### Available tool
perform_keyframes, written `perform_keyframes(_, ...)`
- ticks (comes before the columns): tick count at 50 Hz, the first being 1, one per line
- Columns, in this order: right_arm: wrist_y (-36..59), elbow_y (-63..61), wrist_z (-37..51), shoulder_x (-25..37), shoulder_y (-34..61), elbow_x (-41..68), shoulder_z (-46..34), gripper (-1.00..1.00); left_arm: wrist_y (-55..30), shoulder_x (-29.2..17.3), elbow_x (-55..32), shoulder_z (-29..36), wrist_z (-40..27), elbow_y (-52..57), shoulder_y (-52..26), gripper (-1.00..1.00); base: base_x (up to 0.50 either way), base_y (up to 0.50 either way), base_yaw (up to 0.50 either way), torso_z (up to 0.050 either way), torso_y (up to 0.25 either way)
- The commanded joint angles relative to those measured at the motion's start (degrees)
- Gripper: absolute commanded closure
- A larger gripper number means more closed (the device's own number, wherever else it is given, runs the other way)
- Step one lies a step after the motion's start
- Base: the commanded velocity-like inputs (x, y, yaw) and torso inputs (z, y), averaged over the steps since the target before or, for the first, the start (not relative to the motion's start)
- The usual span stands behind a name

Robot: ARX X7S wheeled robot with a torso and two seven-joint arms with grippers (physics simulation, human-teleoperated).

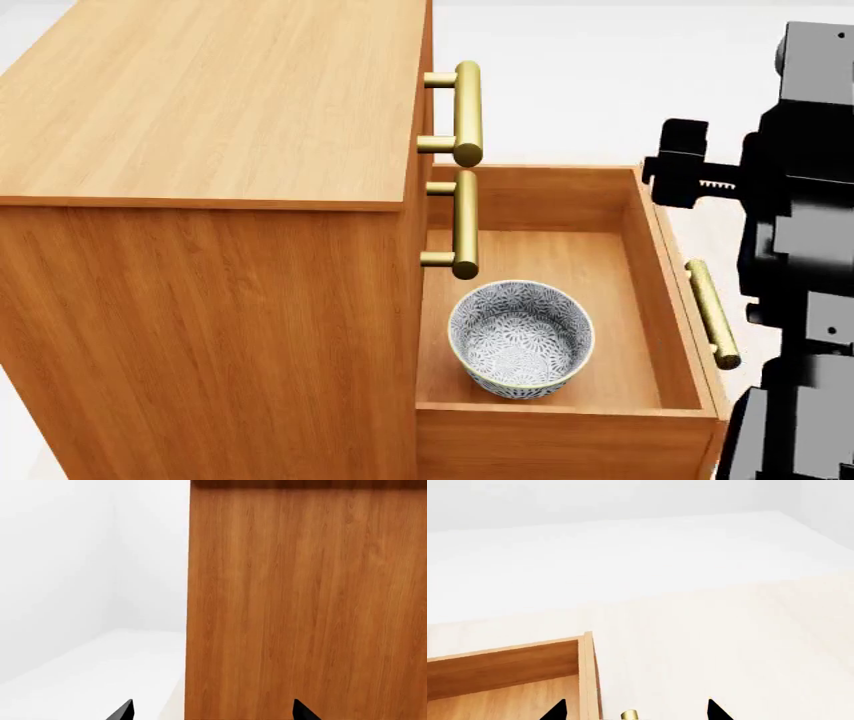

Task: Put the bowl in the bottom drawer of the cabinet and close it.

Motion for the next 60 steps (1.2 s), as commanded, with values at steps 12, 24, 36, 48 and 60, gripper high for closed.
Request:
perform_keyframes(12,7.00,-27.10,1.69,5.99,-15.80,0.26,4.03,-1.00,0.14,-0.02,-0.61,-0.05,-0.43,0.13,0.04,-1.00,0.00,0.00,0.00,0.000,0.000)
perform_keyframes(24,6.10,-32.77,1.65,7.18,-22.27,0.71,5.82,-1.00,1.05,-0.22,-0.50,0.15,-0.15,-0.11,0.14,-1.00,0.00,0.00,0.00,0.000,0.000)
perform_keyframes(36,6.14,-37.21,1.62,8.03,-28.44,1.50,8.41,-1.00,0.53,-0.34,-0.50,0.24,-0.37,0.22,0.05,-1.00,0.00,0.00,0.00,0.000,0.000)
perform_keyframes(48,4.87,-38.47,1.81,8.49,-32.48,1.83,10.07,-1.00,0.89,-0.35,-0.50,0.31,-0.39,-0.31,-0.07,-1.00,0.00,0.00,0.00,0.000,0.000)
perform_keyframes(60,2.70,-37.94,2.65,7.90,-36.36,1.95,11.41,-1.00,1.48,-0.47,-0.73,0.47,-0.18,-0.50,-0.15,-1.00,0.00,0.00,0.00,0.000,0.000)
